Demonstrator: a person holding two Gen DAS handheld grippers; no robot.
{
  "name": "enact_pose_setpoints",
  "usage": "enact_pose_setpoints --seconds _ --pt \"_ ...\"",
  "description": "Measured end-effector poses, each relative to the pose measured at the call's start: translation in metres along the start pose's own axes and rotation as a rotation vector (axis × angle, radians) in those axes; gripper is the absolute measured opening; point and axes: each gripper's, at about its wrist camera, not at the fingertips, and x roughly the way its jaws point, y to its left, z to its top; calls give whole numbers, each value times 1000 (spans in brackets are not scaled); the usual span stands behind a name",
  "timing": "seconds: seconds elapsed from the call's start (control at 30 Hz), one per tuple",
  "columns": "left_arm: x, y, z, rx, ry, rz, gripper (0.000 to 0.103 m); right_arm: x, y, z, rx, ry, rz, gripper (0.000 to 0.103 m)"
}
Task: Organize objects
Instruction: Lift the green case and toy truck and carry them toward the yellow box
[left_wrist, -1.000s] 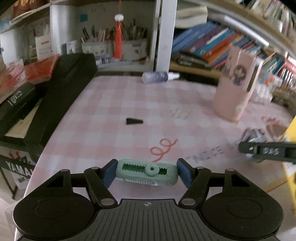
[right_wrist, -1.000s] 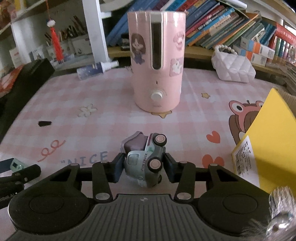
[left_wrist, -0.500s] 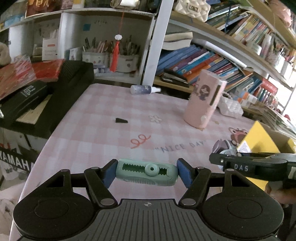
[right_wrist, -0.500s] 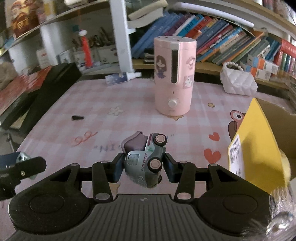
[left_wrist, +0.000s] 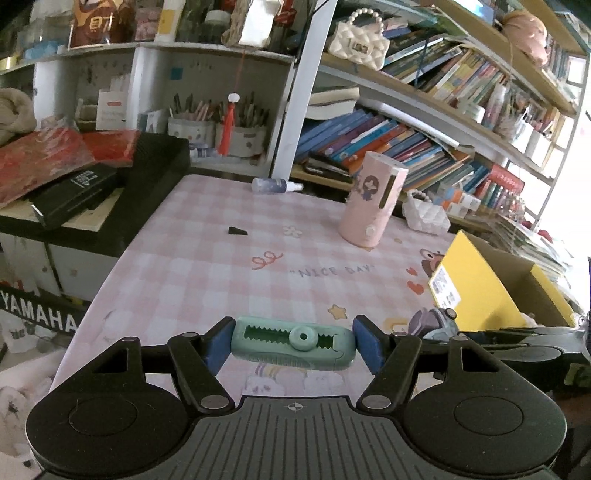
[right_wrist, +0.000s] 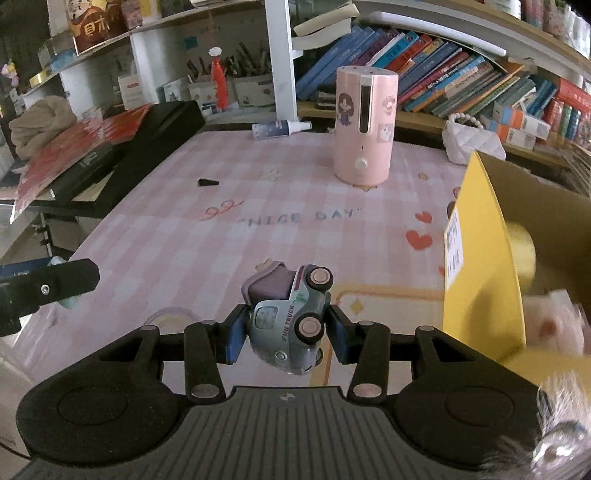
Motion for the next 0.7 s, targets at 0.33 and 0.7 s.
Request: enact_pose_setpoints --seconds 0.33,0.7 --pt "-39 -11 -21 26 -21 -32 69 -46 14 -31 -5 -45 -11 43" --pt "-65 -25 -42 79 -12 -91 69 -83 11 -70 69 -54 -59 43"
